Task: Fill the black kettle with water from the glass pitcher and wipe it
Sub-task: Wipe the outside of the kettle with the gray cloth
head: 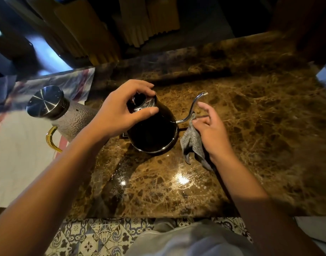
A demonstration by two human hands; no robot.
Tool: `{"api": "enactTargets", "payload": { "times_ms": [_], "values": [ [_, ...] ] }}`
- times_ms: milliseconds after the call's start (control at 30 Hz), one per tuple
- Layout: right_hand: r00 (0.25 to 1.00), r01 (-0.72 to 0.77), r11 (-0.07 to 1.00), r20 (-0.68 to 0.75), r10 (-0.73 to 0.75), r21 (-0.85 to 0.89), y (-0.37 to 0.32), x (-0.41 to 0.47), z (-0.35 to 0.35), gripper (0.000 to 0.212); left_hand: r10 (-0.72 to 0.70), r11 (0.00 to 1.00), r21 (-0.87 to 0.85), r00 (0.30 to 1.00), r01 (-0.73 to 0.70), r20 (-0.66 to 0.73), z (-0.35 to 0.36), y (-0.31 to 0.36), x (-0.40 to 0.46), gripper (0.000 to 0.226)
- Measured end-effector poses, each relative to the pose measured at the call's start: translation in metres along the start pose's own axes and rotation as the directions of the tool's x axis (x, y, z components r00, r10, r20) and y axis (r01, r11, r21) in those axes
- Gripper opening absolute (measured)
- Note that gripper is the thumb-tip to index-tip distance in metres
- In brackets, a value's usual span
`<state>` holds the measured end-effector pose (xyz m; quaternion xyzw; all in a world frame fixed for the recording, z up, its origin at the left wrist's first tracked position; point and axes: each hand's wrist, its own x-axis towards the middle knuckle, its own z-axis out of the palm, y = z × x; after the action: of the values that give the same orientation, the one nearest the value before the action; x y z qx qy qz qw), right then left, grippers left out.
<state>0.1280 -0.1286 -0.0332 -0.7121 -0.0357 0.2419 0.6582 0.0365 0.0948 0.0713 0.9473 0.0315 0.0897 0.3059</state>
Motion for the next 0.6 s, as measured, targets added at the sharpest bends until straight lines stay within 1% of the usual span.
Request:
{"api": "enactTargets", "payload": {
  "times_ms": [67,133,267,333,433,533,600],
  "values": [
    [0.993,0.096,0.989,0.084,-0.087,-0.114,-0.005,0.006,0.002,0.029,-0.055,0.998,0.018,0.998,0.055,0.019,-0.001,0.003,0.0,0.057],
    [0.979,0.182,0.963,0.131,-0.157,-0.2,-0.007,0.009,0.001,0.021,-0.072,0.996,0.046,0.996,0.07,0.043,-0.003,0.005,0.001,0.061],
    [0.953,0.224,0.958,0.245,-0.177,-0.181,0.006,-0.006,-0.009,0.024,-0.04,0.983,0.181,0.995,0.023,0.092,-0.008,0.007,0.001,0.053],
    [0.937,0.243,0.957,0.293,-0.189,-0.159,0.017,-0.023,-0.007,0.024,-0.026,0.978,0.21,0.994,0.003,0.104,-0.007,0.006,-0.001,0.051],
    [0.926,0.268,0.946,0.318,-0.202,-0.179,0.032,-0.041,0.004,0.018,-0.032,0.984,0.18,0.991,0.008,0.128,-0.005,0.006,-0.005,0.049],
    [0.932,0.252,0.956,0.304,-0.199,-0.147,0.035,-0.045,0.007,0.016,-0.042,0.989,0.149,0.989,0.021,0.143,-0.008,0.008,-0.003,0.048],
    [0.93,0.265,0.95,0.306,-0.206,-0.163,0.033,-0.044,0.005,0.016,-0.033,0.99,0.14,0.99,0.013,0.139,-0.008,0.009,-0.002,0.047]
  ]
}}
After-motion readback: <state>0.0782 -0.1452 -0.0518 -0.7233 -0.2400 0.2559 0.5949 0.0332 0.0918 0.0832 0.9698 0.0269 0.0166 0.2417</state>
